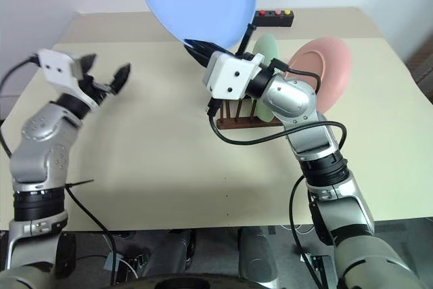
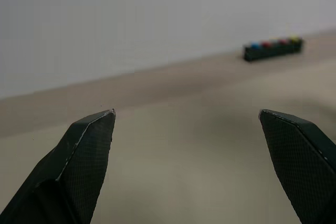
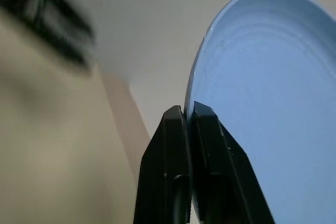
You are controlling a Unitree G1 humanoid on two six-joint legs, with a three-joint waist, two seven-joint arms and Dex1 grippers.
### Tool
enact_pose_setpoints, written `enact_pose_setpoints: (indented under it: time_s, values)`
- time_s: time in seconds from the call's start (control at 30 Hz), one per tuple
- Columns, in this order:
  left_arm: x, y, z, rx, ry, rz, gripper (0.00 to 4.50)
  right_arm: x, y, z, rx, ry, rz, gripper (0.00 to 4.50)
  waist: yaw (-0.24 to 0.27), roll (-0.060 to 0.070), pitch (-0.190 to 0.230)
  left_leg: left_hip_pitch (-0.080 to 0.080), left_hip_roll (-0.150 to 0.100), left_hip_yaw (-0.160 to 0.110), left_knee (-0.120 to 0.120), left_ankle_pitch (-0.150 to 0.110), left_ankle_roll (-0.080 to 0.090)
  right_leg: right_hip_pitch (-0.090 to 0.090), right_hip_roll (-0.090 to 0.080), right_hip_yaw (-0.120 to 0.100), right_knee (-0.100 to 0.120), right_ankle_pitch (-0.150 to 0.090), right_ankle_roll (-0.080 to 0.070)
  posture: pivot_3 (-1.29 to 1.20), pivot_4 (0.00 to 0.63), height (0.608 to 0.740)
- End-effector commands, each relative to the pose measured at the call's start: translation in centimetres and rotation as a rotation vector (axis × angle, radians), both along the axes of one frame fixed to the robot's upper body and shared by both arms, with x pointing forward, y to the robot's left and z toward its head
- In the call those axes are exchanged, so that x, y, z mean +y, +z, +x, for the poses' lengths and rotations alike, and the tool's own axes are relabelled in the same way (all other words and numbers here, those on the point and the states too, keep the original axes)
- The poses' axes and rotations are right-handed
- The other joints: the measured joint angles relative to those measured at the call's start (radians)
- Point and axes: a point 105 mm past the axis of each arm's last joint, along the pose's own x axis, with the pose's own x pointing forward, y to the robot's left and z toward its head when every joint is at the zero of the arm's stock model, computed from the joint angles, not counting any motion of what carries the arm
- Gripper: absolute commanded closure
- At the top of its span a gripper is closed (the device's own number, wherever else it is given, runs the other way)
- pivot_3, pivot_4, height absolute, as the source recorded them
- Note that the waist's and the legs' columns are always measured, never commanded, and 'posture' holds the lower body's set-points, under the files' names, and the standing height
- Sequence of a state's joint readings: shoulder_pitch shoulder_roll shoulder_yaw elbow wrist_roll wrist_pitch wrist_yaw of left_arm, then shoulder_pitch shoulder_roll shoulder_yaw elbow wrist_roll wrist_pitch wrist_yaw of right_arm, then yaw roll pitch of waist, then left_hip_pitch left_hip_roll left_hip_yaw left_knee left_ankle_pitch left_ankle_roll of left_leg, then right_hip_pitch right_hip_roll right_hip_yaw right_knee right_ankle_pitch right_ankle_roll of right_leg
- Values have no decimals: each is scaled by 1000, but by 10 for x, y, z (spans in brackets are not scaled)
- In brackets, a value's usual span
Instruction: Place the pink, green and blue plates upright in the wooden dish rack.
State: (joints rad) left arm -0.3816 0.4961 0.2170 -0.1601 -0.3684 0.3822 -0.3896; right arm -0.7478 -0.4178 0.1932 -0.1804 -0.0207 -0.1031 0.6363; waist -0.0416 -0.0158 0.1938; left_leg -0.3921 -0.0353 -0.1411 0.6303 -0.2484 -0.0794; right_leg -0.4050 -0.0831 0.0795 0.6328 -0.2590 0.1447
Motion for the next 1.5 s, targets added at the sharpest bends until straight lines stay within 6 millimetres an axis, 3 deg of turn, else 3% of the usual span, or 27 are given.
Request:
enact_pose_setpoints:
  time_s: [0.03,0.3,0.43,0.73,0.97,1.37,1.5]
  values:
    - [-18,3,-10,-40,-90,54,18,-1,16,-19,82,113,115,4500,0,0,0,0,0,0,0,0,0,0,0,0,0,0,0,0,150,740]
    - [-51,-45,-41,85,-367,187,18,-7,-2,-31,503,292,307,4500,-2,1,0,0,0,0,-2,0,0,-1,0,0,0,0,-1,0,150,740]
    - [-68,-59,-58,139,-500,196,18,-12,-4,-29,649,338,440,4500,-1,1,0,0,0,0,-1,0,0,0,0,0,0,0,-1,0,150,740]
    - [-82,-60,-68,143,-575,188,18,-18,-9,-23,785,341,542,4500,-1,1,0,0,0,0,-1,0,0,-1,0,0,1,0,-1,0,150,740]
    - [-83,-60,-69,142,-574,192,18,-30,-20,-9,872,315,631,4500,-1,1,0,0,0,0,-1,0,0,0,0,0,1,0,-1,0,150,740]
    - [-85,-59,-69,133,-585,186,18,-35,-34,-4,950,287,664,4500,-2,1,0,0,0,0,-1,0,0,-1,0,0,1,0,-1,0,150,740]
    - [-85,-58,-69,130,-586,185,0,-35,-36,-3,966,288,673,3086,-2,1,0,0,0,0,-1,0,0,-1,0,0,1,0,-1,0,150,740]
